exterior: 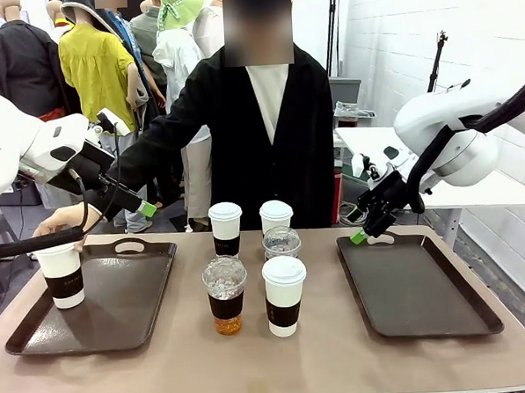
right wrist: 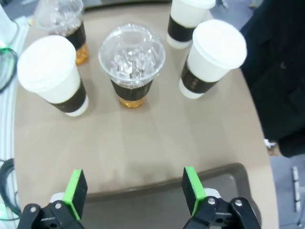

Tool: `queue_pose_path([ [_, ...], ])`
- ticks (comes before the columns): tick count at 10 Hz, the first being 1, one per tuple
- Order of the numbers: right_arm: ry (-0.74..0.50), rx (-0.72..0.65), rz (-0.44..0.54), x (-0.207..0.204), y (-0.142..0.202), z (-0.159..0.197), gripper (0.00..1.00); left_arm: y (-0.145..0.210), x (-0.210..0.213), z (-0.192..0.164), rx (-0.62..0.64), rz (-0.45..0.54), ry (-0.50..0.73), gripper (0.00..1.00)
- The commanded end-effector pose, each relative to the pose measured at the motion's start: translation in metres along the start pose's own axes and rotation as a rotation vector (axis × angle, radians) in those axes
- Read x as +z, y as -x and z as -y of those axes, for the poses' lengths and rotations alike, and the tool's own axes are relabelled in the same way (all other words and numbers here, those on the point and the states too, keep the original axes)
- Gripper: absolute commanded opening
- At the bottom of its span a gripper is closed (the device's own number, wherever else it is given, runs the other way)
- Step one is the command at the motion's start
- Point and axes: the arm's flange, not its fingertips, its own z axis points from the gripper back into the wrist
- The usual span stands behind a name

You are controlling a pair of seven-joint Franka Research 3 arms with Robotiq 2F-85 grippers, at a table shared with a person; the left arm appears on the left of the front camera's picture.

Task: Distribute the coffee onto the tray.
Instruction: Pick up one iced Americano and place it on the right Handle tray.

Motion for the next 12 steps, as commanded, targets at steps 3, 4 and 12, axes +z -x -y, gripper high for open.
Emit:
queue_pose_path([
  [3, 0.042, -0.034, 0.066, 0.000, 0.009, -0.004, 1.00, 0.001, 0.000, -0.001, 0.003, -0.001, 0.008, 1.00],
  [4, -0.005, -0.019, 0.034, -0.004, 0.007, 0.002, 1.00, 0.001, 0.000, -0.001, 0.003, -0.001, 0.008, 1.00],
  [12, -0.017, -0.020, 0.073, -0.014, 0.011, 0.011, 1.00, 0.001, 0.000, -0.001, 0.003, -0.001, 0.008, 1.00],
])
